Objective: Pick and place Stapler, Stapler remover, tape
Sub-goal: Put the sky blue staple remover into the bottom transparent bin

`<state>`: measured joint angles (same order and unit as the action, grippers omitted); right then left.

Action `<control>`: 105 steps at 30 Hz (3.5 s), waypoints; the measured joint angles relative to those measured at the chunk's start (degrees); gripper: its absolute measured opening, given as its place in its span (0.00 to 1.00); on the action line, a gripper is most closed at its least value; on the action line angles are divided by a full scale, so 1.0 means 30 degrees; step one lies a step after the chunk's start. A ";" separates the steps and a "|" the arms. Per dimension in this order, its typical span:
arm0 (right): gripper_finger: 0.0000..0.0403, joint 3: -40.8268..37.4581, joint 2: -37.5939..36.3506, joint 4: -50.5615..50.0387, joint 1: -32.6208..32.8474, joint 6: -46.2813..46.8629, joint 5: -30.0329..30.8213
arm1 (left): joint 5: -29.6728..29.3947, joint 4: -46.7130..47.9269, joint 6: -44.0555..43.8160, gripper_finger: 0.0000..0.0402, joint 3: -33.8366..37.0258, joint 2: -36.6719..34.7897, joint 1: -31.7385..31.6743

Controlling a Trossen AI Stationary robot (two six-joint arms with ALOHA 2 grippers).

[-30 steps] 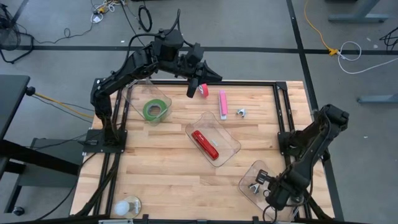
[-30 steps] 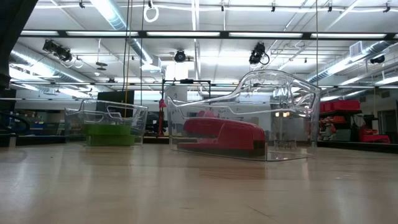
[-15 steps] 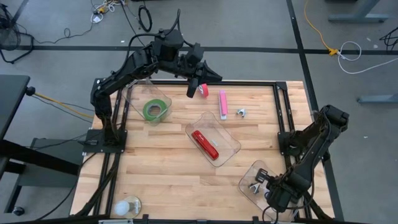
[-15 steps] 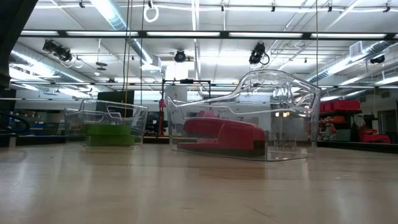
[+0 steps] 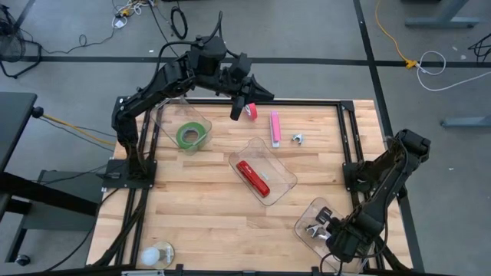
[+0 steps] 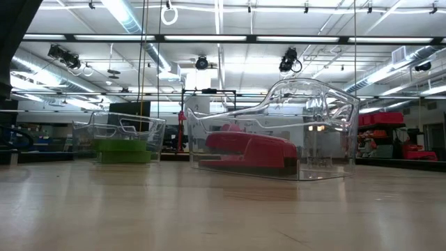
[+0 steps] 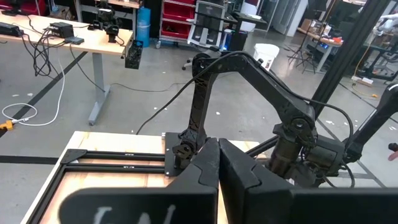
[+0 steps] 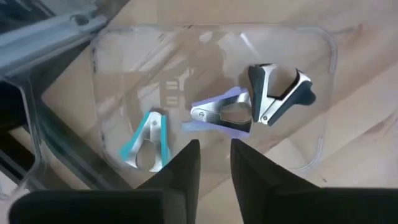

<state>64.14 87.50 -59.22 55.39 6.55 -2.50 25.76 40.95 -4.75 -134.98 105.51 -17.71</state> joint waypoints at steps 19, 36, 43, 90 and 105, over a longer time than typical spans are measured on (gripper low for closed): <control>0.49 0.0000 -0.5303 -0.1834 -0.1645 0.2016 0.5217 | 0.0000 -0.0019 -0.0003 0.02 -0.0007 -0.0102 -0.0001; 0.55 0.0000 -0.9671 -0.3006 -0.7513 0.0897 0.6074 | -0.0007 -0.0146 0.0015 0.03 -0.0007 -0.0102 0.0006; 0.55 0.0000 -0.9668 -0.3024 -1.1280 -0.2319 0.5318 | -0.0007 -0.0146 0.0007 0.02 -0.0007 -0.0102 0.0028; 0.55 -0.9559 -0.8629 0.9466 -2.8432 -0.5321 0.0300 | -0.0015 -0.0131 0.0510 0.03 -0.0007 -0.0095 0.0014; 0.55 -0.9559 -0.6152 1.0251 -3.1570 0.4057 -0.0053 | -0.0022 -0.0124 0.0516 0.03 -0.0007 -0.0095 0.0014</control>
<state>35.46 69.05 -28.47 -39.32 18.72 -2.66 25.69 40.58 -3.20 -135.00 105.23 -17.67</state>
